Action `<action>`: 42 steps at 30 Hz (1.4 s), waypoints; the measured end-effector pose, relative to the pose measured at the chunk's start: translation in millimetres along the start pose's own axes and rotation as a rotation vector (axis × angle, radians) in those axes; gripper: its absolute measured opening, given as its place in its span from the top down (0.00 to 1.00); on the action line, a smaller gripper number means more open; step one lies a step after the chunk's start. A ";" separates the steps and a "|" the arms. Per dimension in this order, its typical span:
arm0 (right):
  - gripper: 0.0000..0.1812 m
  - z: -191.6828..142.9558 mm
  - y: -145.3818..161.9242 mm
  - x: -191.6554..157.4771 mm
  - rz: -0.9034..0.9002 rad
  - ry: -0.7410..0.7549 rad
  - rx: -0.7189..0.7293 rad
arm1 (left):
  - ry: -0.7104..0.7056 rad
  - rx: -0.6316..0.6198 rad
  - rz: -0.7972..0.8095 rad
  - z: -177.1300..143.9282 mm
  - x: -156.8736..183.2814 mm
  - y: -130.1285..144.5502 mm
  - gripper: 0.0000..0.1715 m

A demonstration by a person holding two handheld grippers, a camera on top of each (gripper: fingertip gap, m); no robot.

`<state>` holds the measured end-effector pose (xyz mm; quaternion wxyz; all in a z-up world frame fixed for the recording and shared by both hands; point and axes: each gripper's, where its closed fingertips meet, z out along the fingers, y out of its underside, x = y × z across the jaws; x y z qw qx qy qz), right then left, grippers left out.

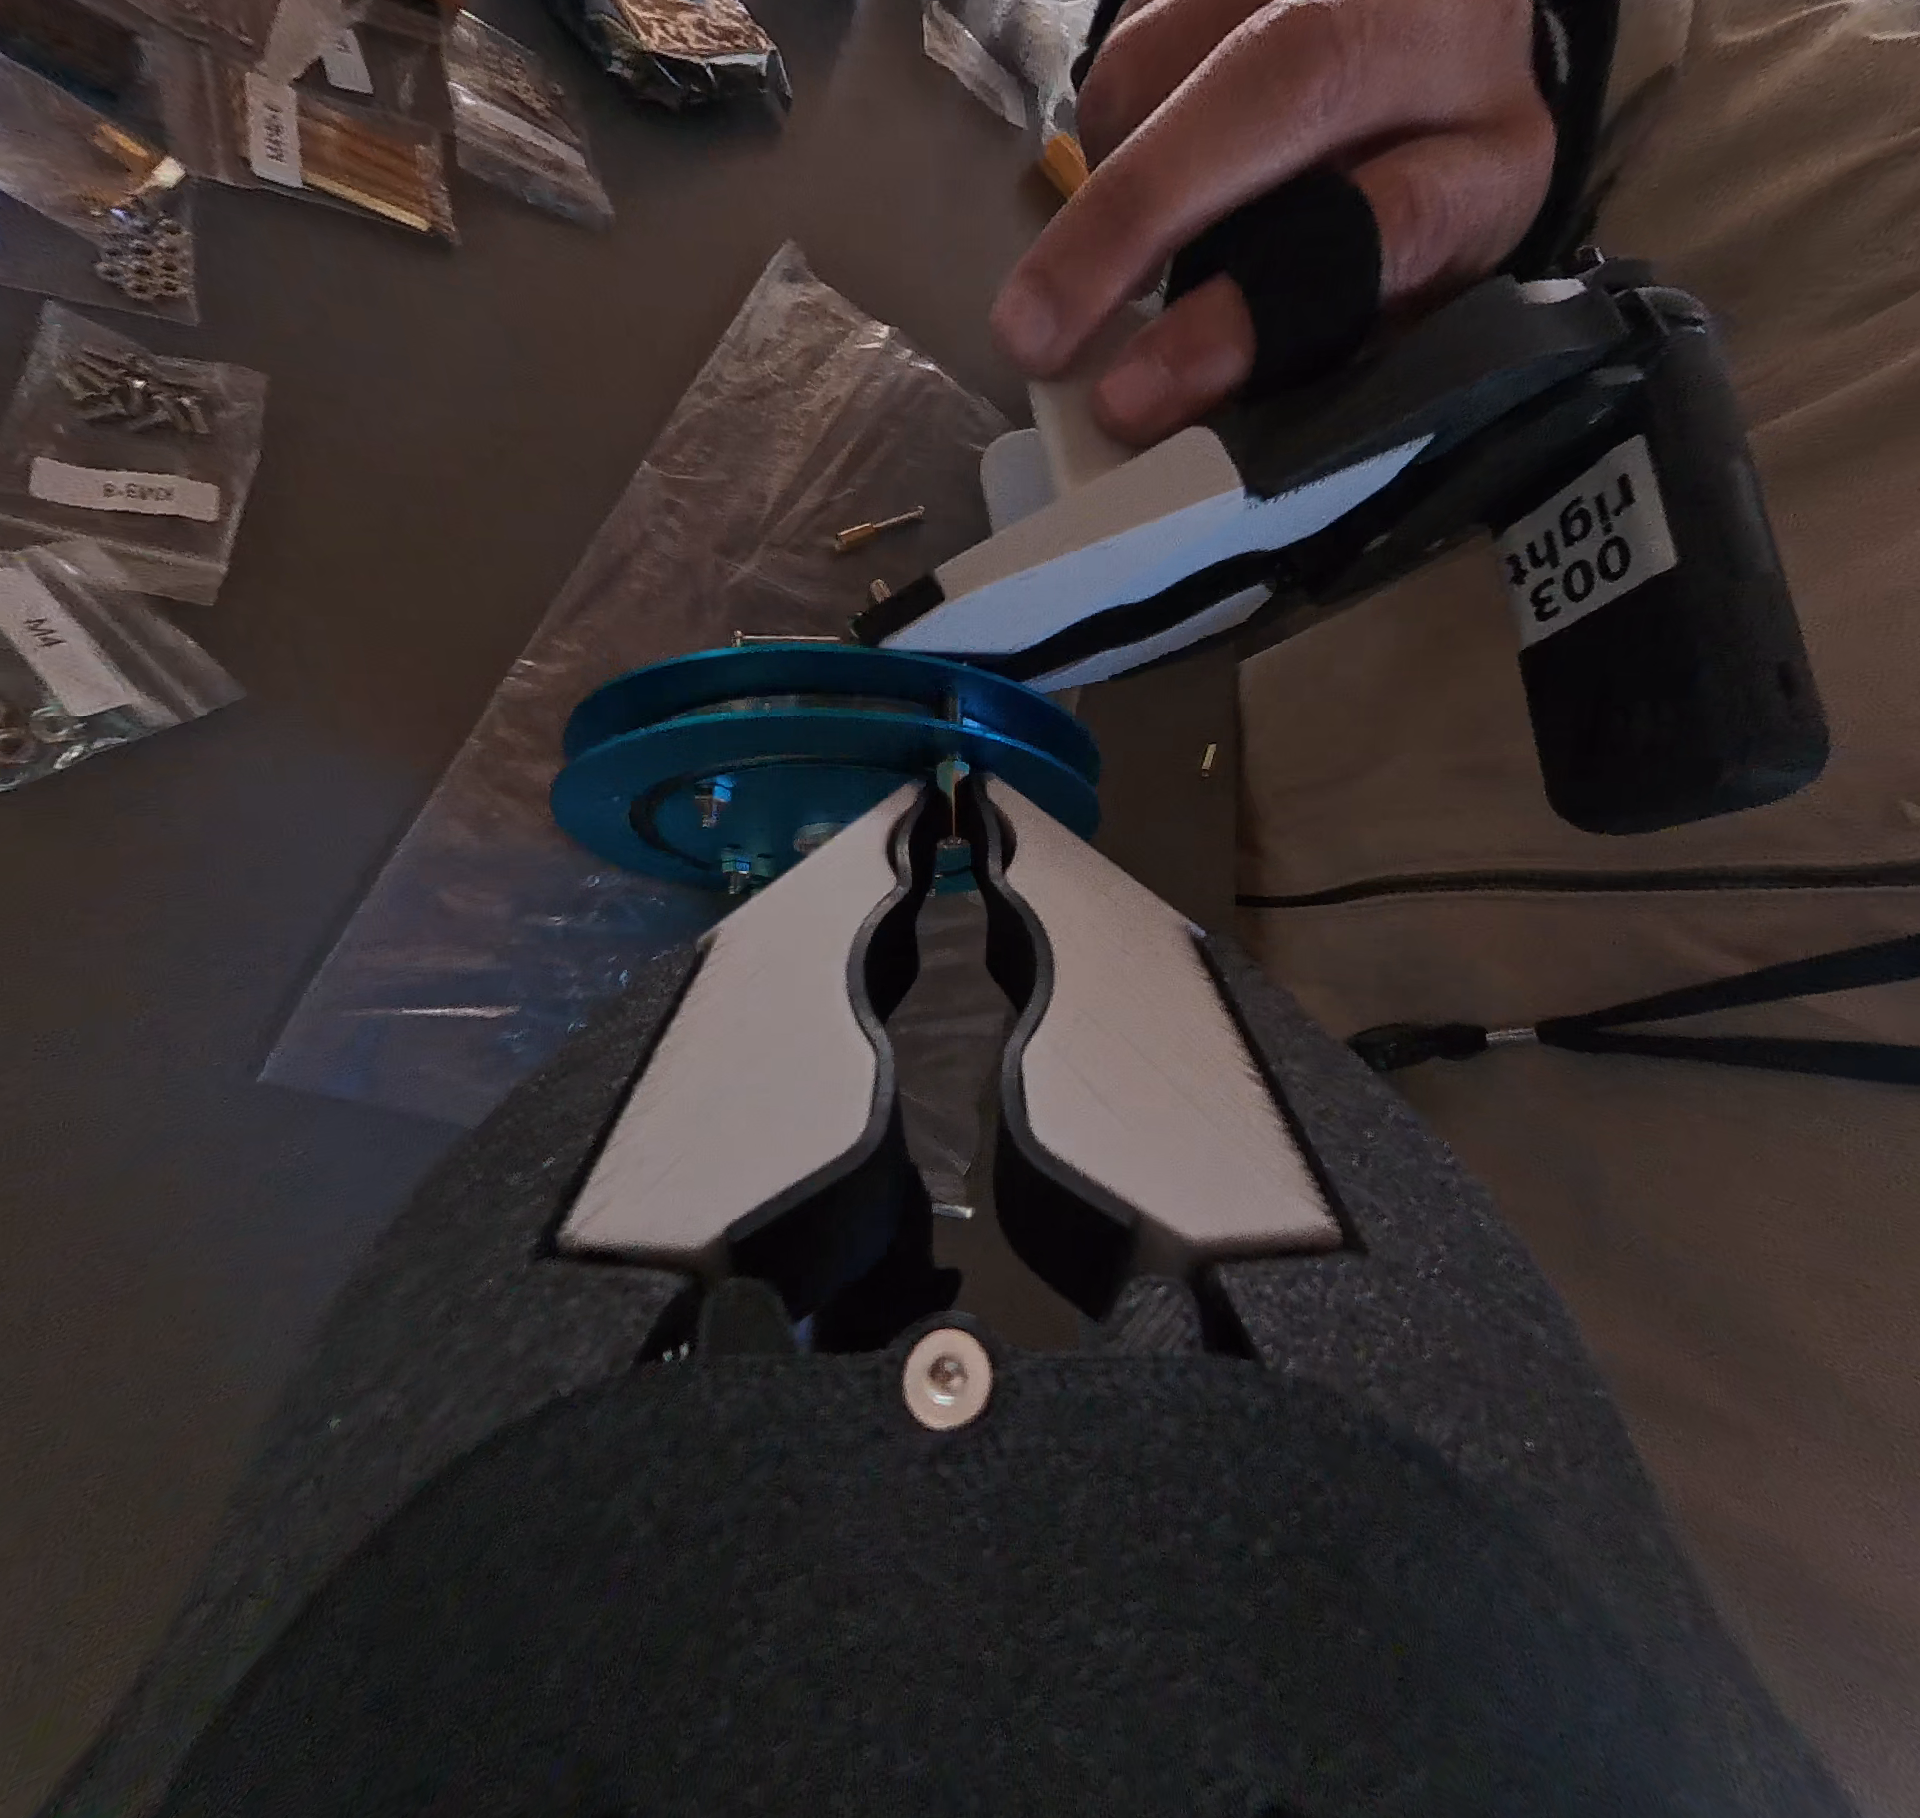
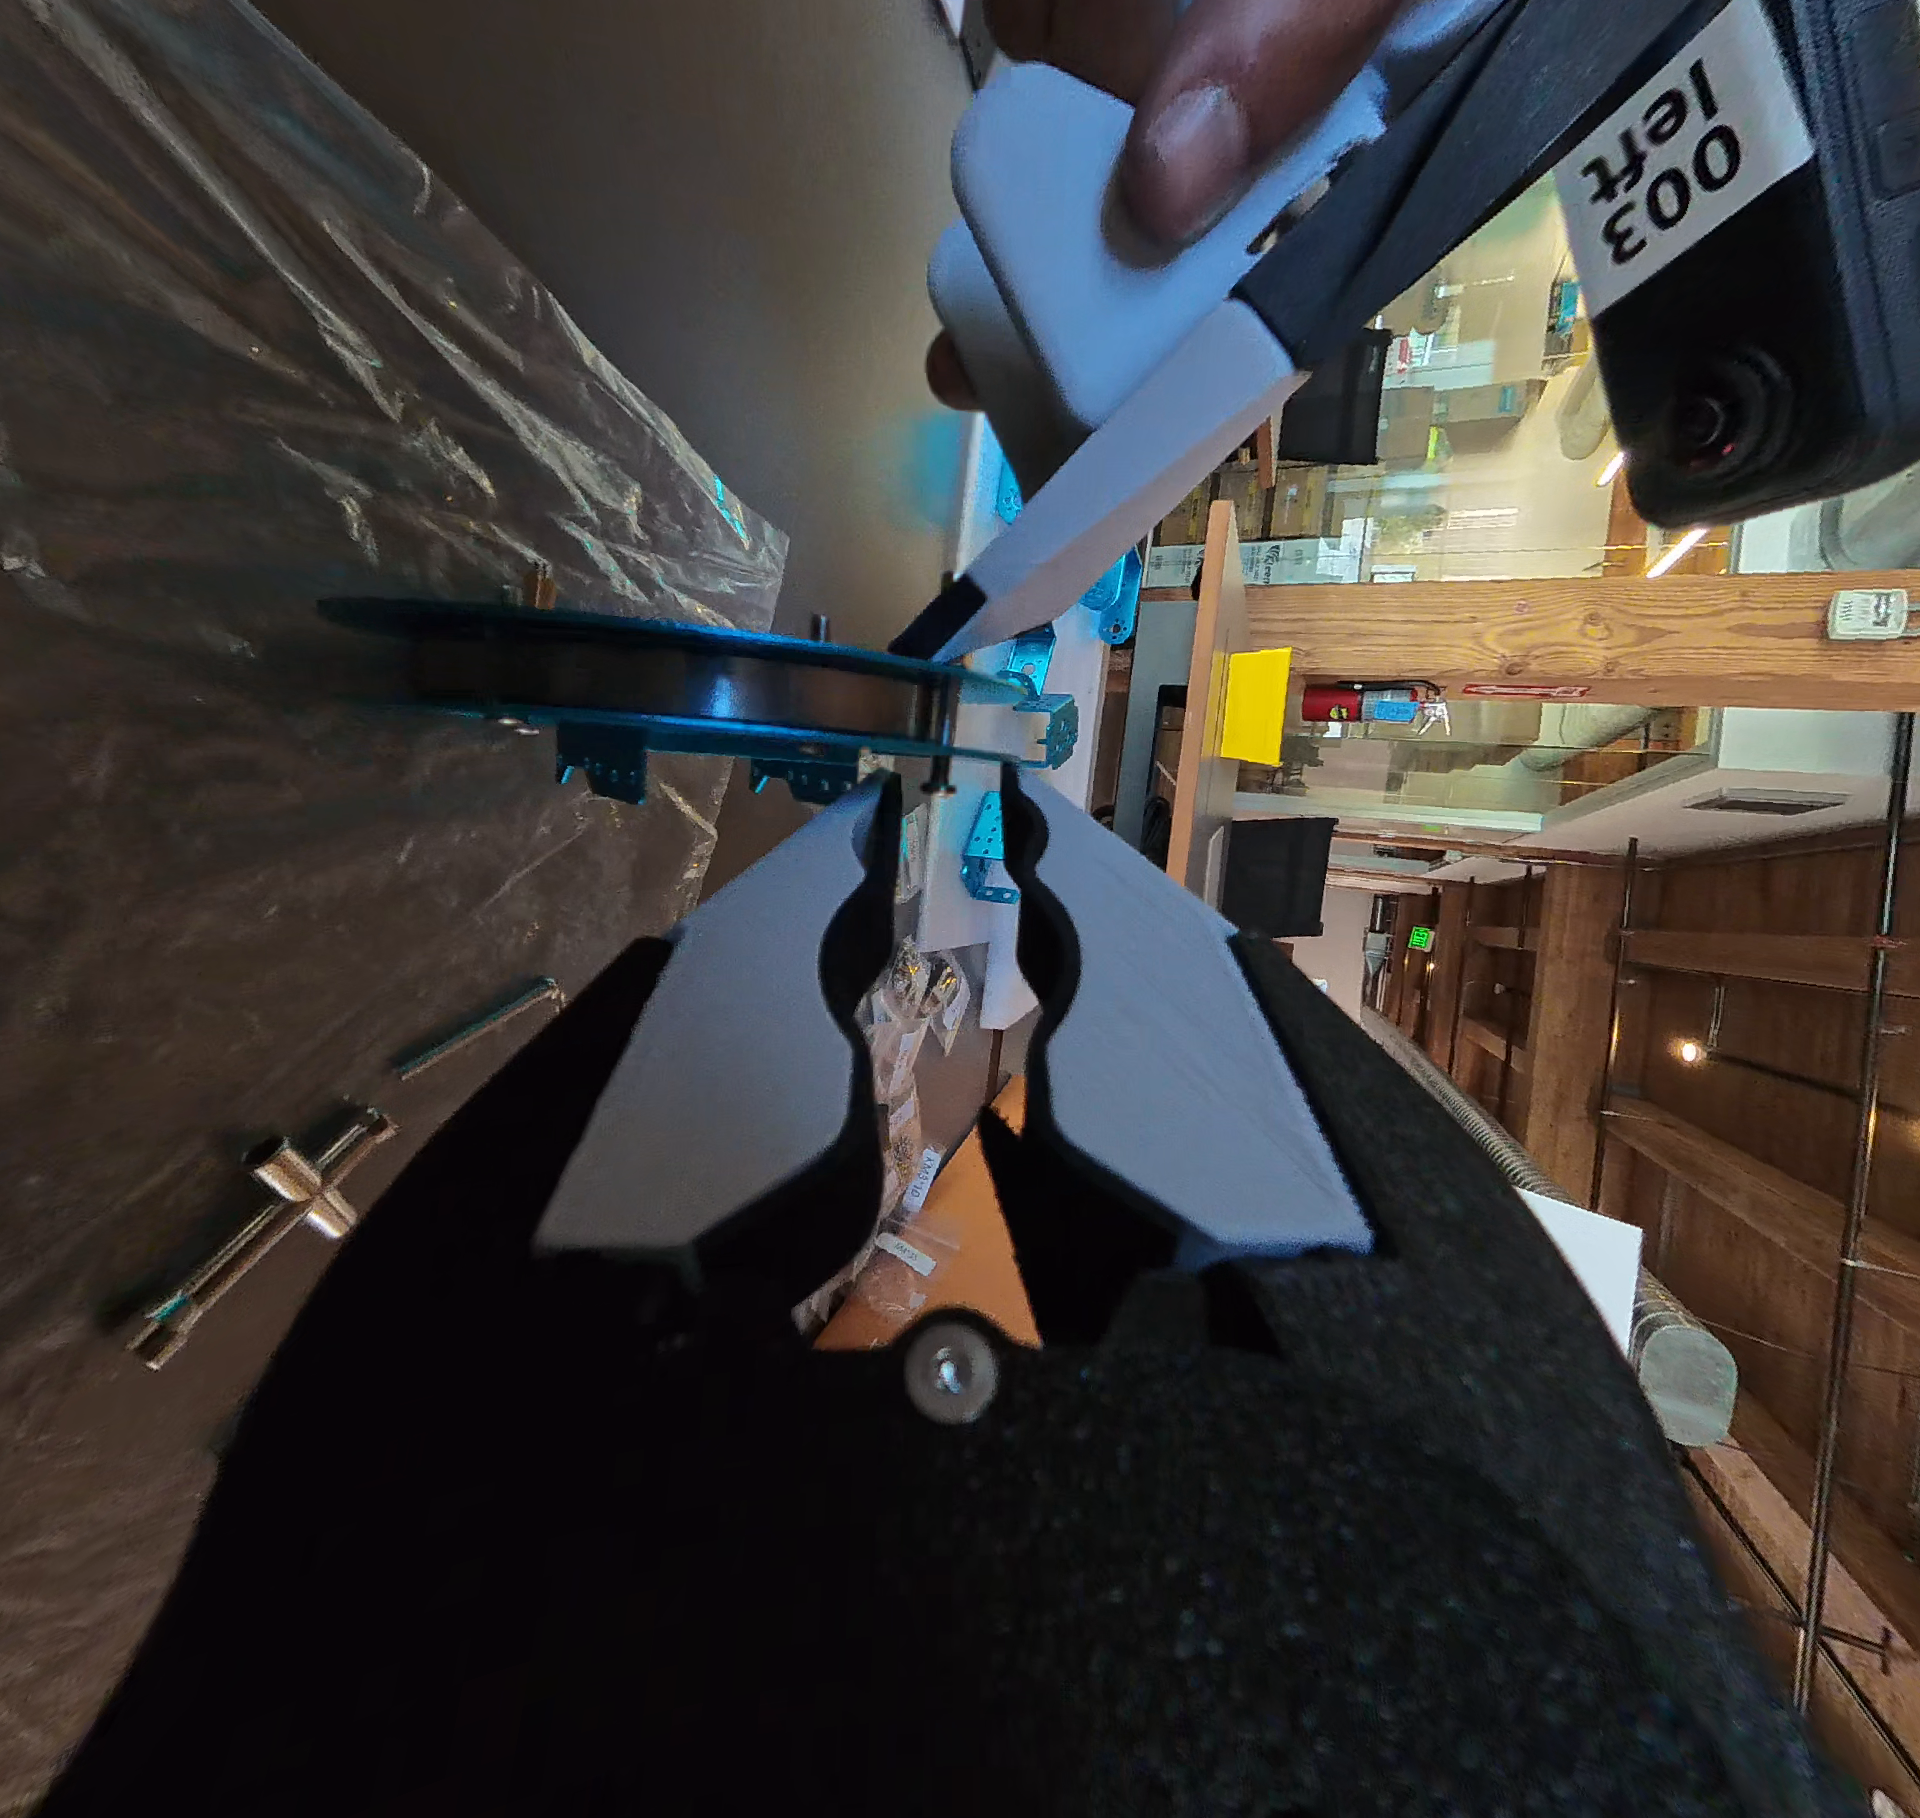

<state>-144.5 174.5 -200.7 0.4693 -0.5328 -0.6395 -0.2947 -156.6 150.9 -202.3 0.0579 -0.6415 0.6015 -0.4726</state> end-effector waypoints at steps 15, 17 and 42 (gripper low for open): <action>0.94 -1.9 0.6 7.9 -0.213 0.243 -0.042 | 0.170 0.110 -0.252 1.4 2.9 -5.0 0.98; 0.94 0.3 0.8 6.3 -0.085 0.173 -0.010 | 0.175 0.113 -0.234 0.1 1.6 -5.3 0.98; 0.99 -30.0 -7.1 -23.2 0.722 -1.176 0.028 | -1.073 -0.091 1.257 9.2 2.3 -7.4 0.98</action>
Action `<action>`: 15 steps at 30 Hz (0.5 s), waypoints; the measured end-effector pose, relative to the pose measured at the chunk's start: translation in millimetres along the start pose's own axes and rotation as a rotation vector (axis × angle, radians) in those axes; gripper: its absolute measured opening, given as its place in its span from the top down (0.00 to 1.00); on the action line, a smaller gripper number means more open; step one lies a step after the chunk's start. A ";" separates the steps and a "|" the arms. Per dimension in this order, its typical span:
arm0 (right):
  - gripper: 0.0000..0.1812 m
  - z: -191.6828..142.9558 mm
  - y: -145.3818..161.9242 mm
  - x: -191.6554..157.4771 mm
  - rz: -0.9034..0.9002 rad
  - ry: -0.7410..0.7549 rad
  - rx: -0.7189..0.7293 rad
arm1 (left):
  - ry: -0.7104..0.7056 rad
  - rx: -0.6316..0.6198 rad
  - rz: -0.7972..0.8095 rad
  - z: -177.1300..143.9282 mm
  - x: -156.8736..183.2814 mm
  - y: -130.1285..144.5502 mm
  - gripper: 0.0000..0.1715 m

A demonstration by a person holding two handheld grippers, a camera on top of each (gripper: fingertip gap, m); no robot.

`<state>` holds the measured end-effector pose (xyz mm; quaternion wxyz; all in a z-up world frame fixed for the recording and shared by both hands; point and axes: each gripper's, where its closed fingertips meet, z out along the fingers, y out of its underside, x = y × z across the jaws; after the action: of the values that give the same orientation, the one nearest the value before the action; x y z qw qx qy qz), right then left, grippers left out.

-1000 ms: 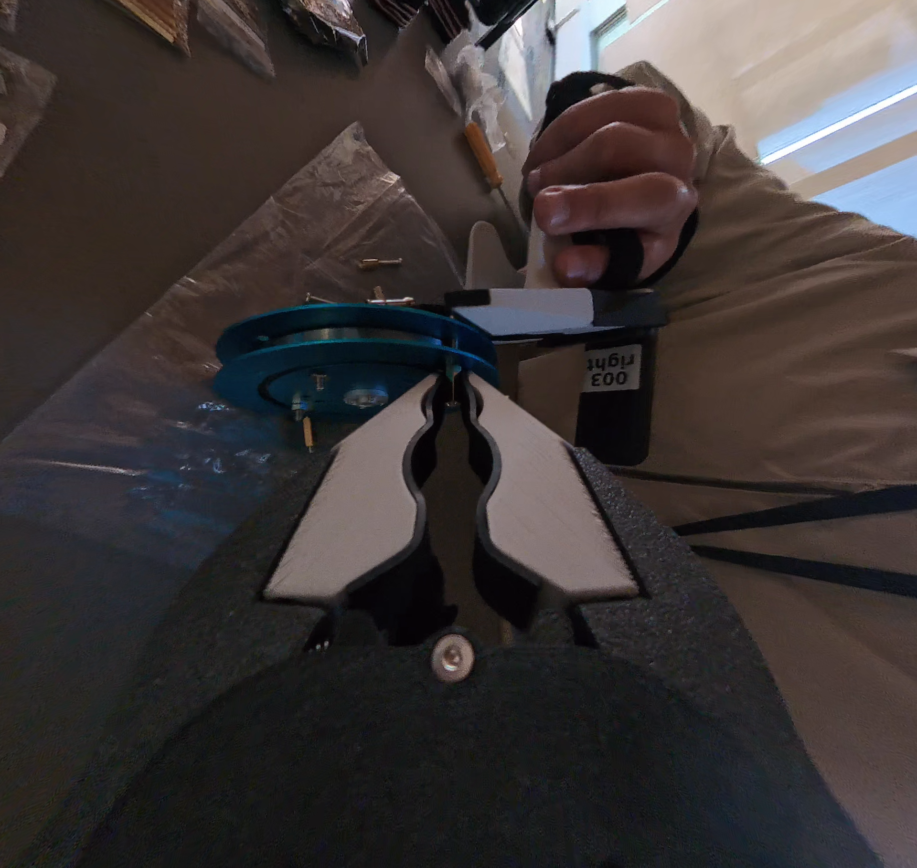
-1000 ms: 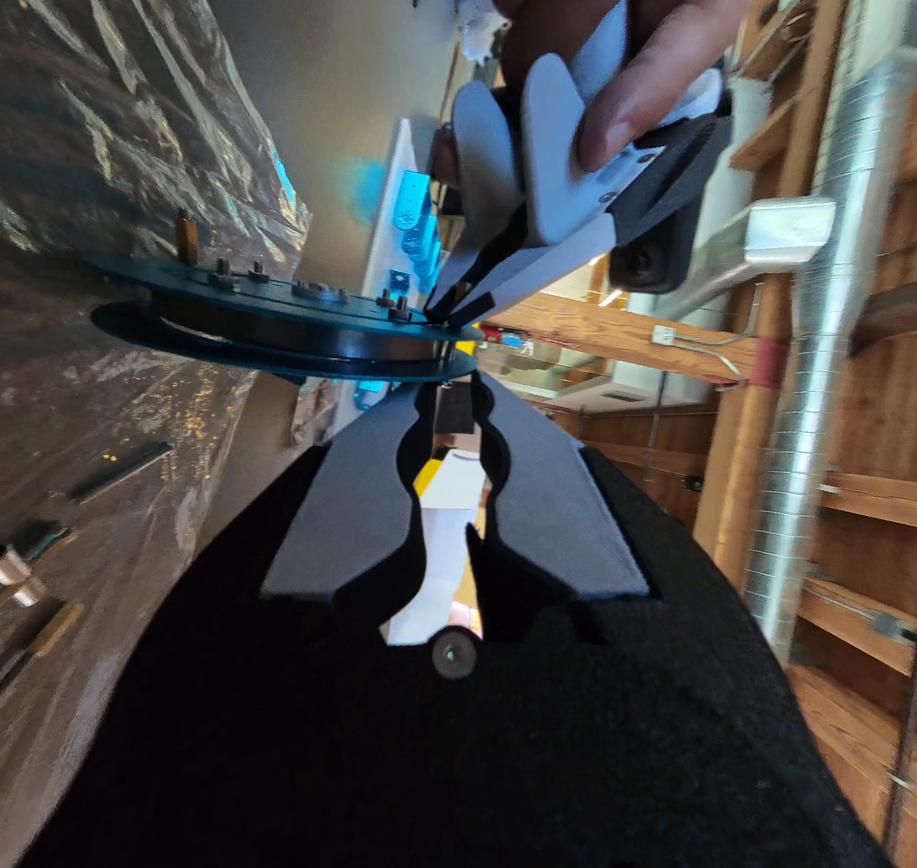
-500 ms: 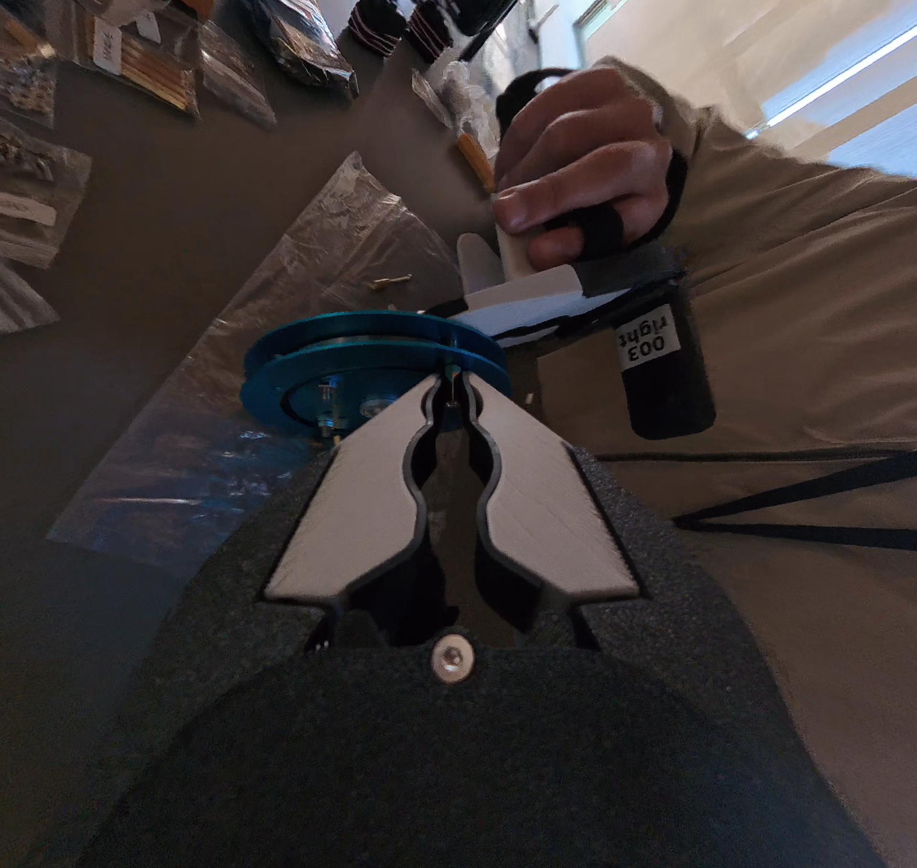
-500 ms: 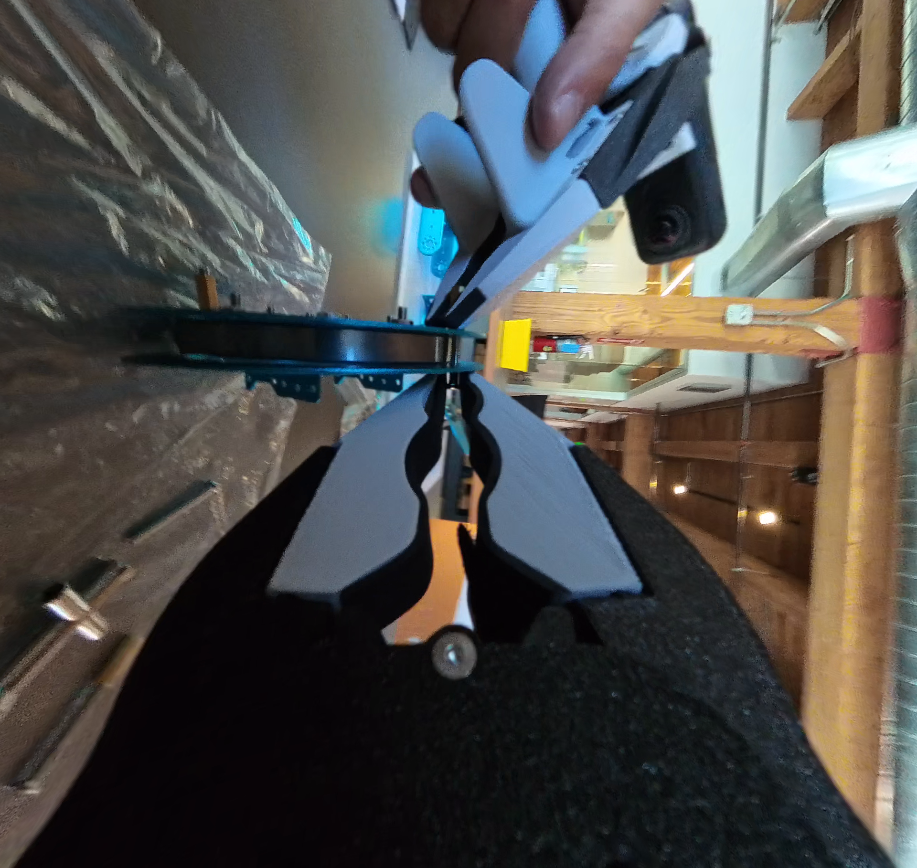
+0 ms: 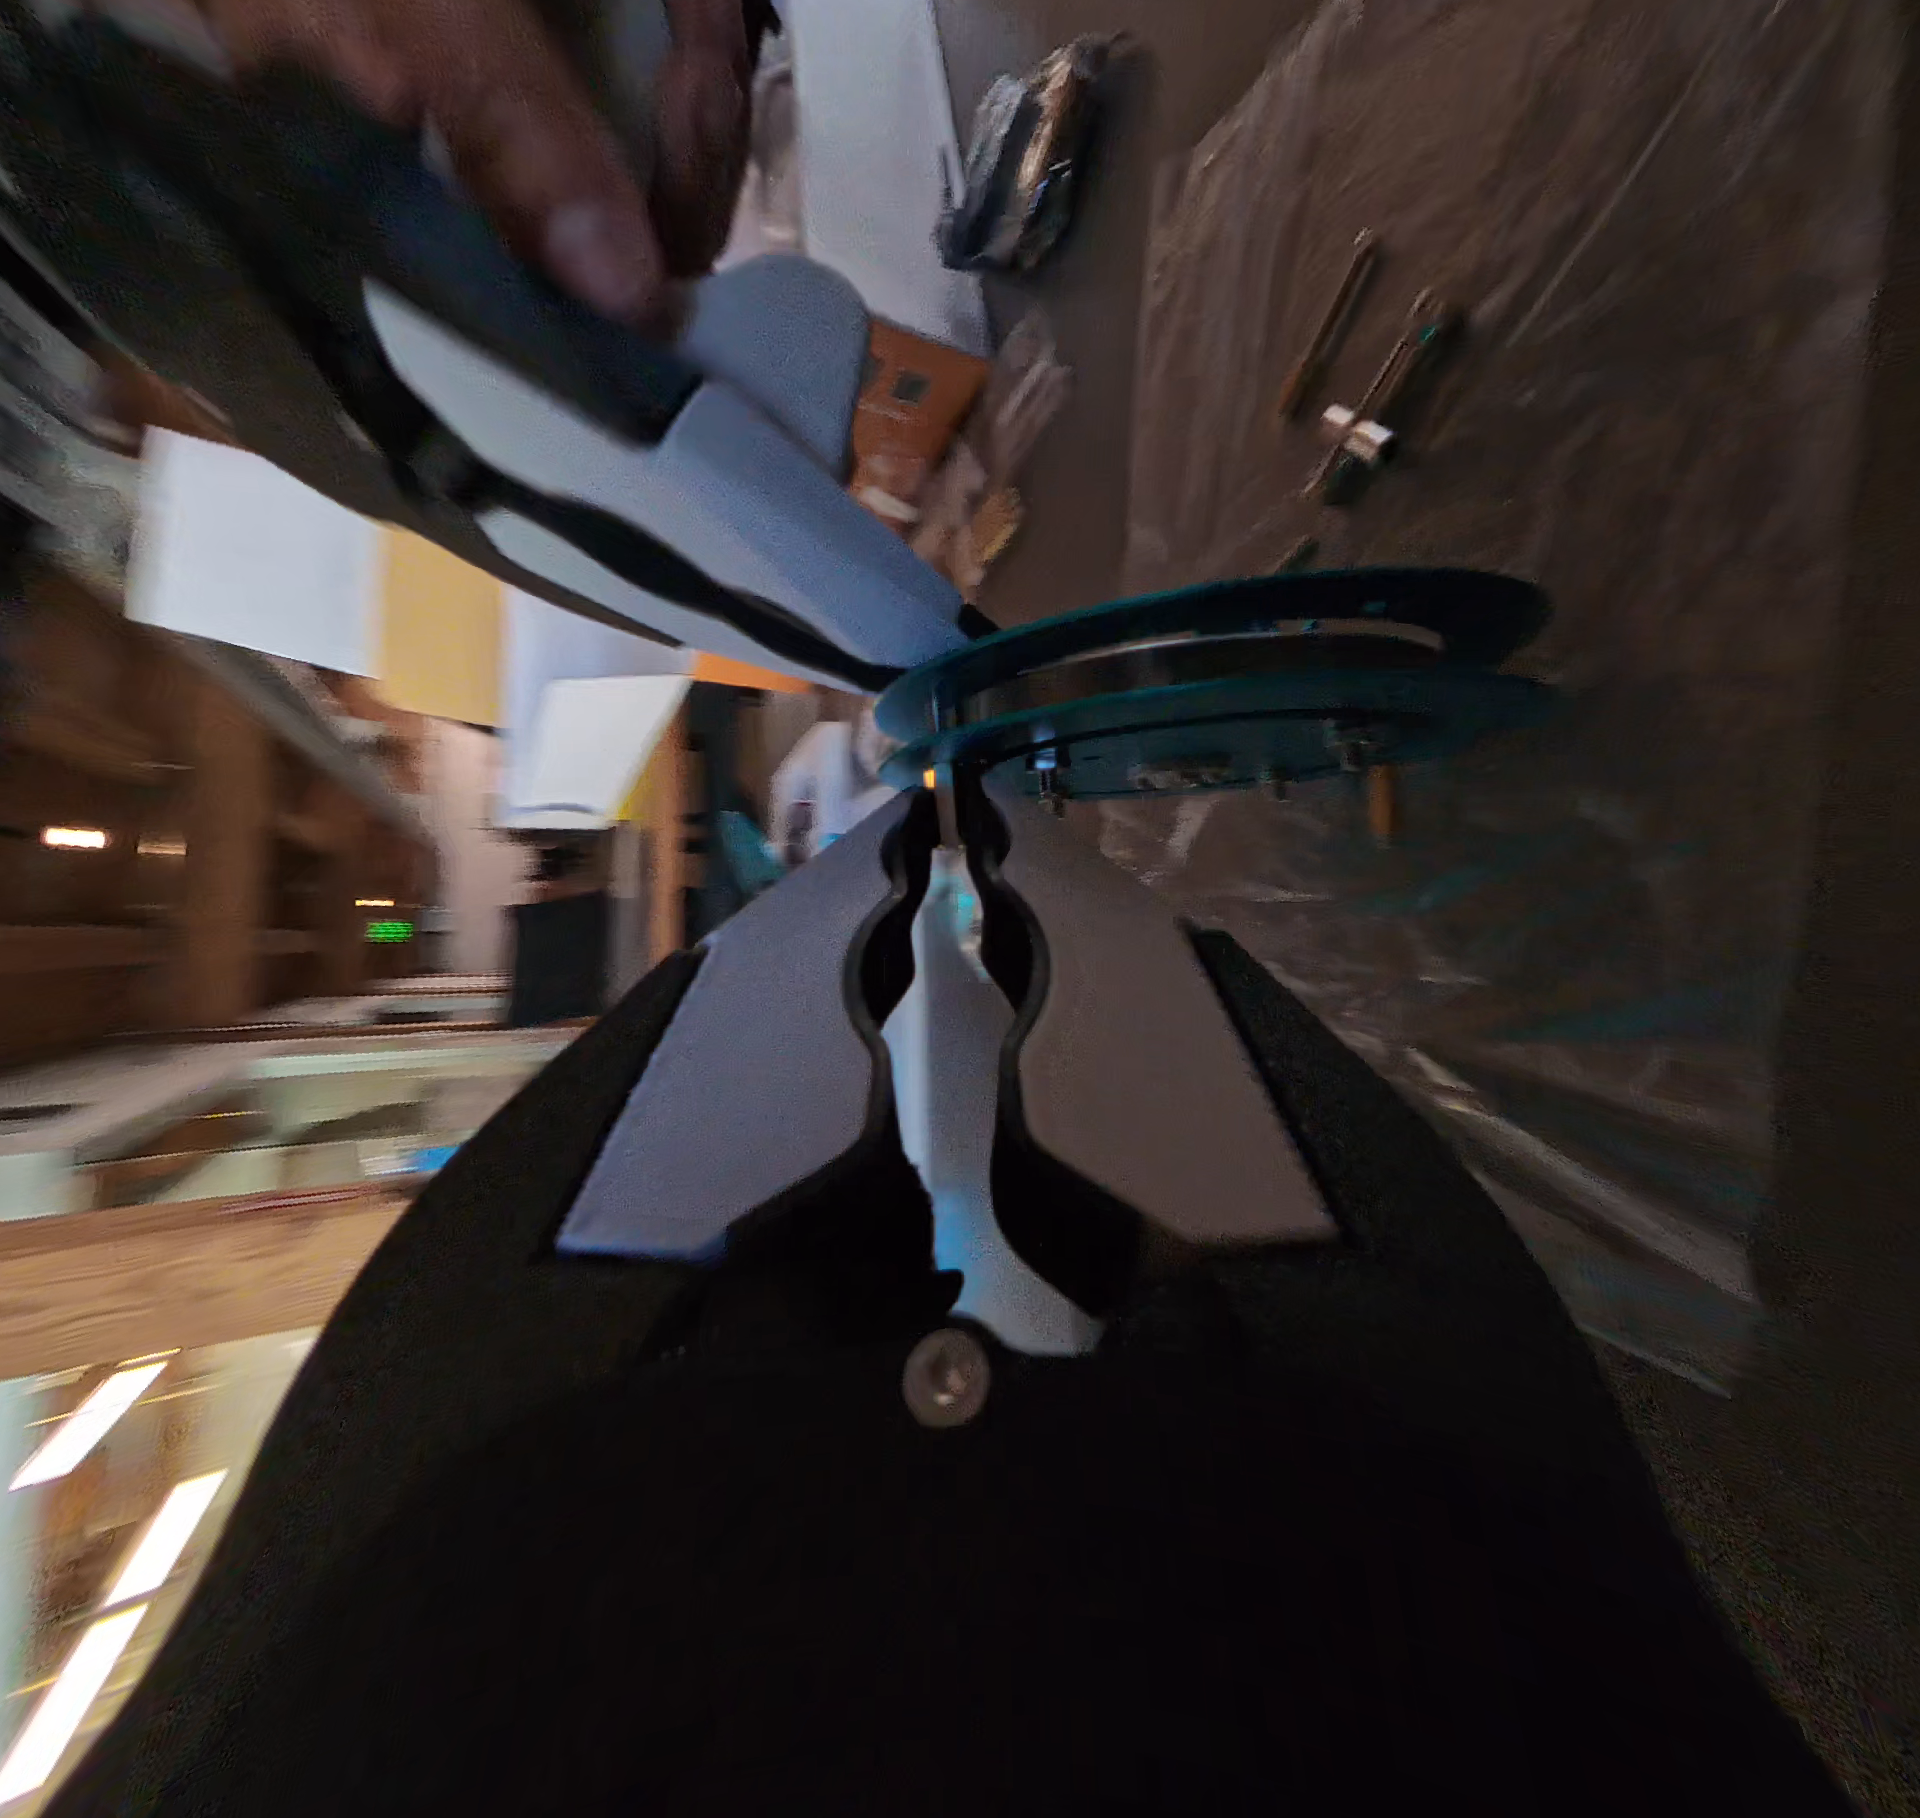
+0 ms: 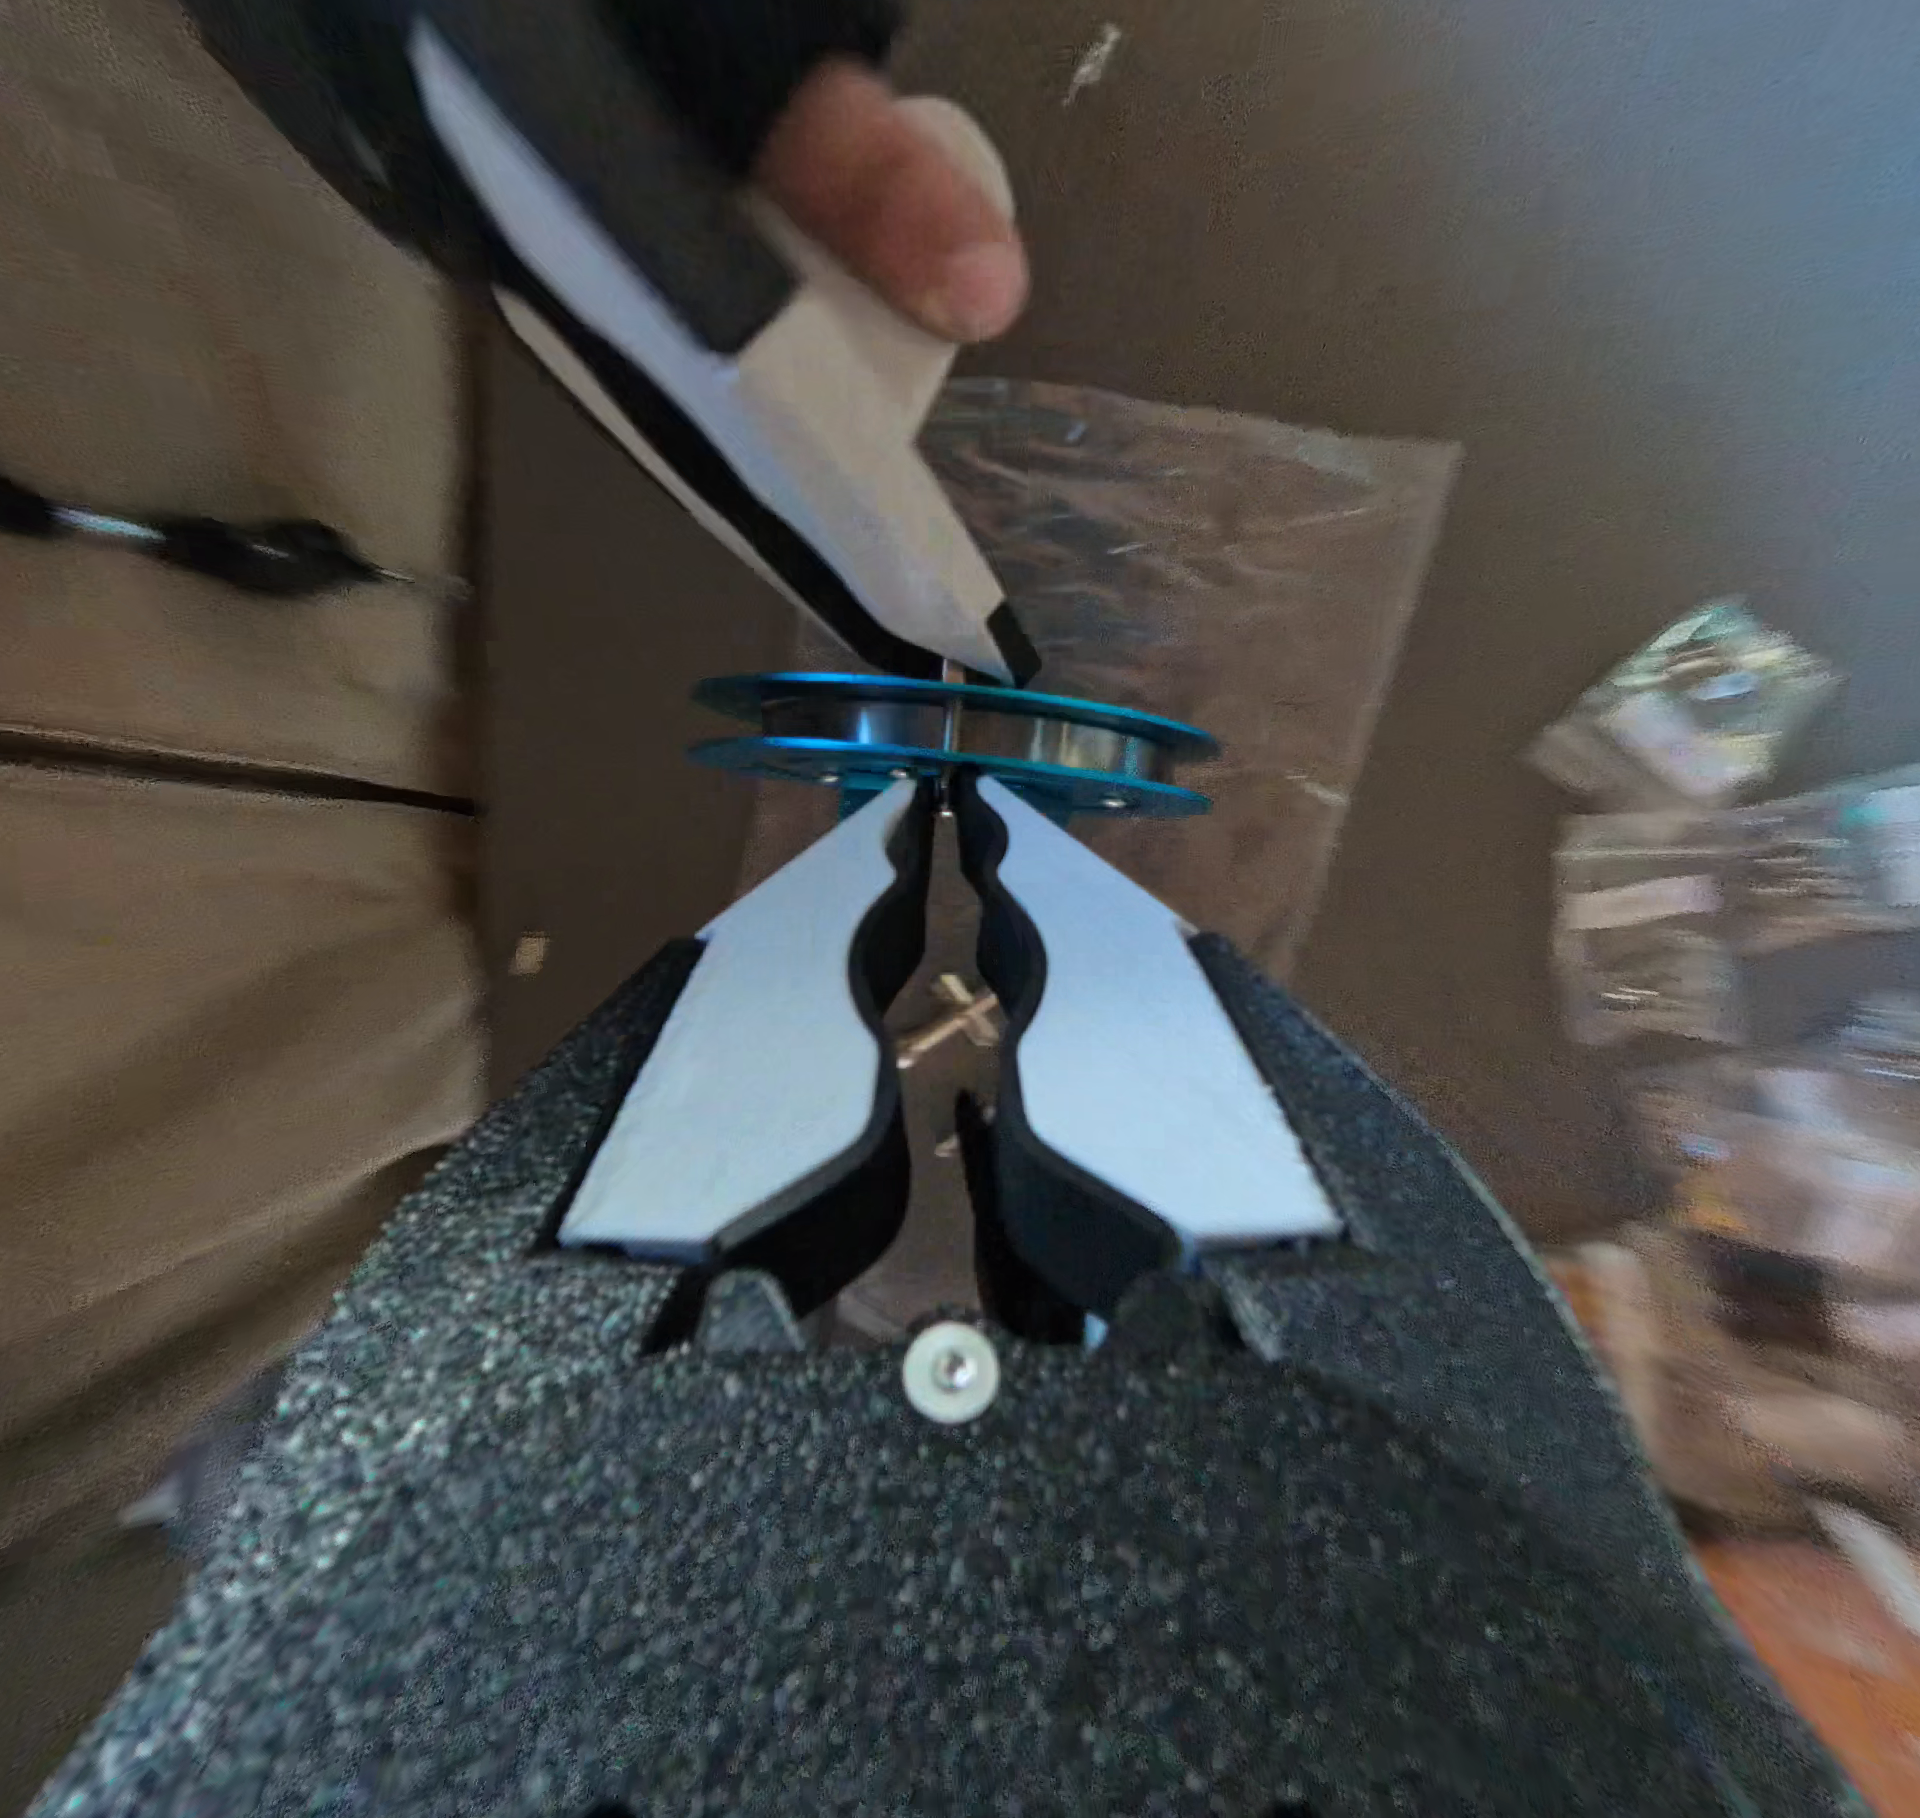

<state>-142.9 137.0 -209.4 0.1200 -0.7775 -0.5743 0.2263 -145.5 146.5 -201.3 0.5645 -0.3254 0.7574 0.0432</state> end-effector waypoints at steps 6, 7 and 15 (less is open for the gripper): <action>0.99 -4.4 4.7 -17.5 0.784 -0.811 -0.029 | -0.355 0.006 0.318 0.9 -1.4 -10.5 0.98; 0.99 -5.0 5.5 -20.6 0.818 -0.863 -0.038 | -0.373 0.004 0.347 0.2 -1.0 -12.6 0.98; 0.97 -3.0 13.5 -14.0 0.327 -0.330 0.062 | 0.123 0.067 -0.235 -0.7 5.8 -16.4 0.98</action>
<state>-133.4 119.7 -209.9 0.0099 -0.8087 -0.4452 0.3842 -138.0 130.7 -201.2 0.5288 -0.3949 0.7482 -0.0684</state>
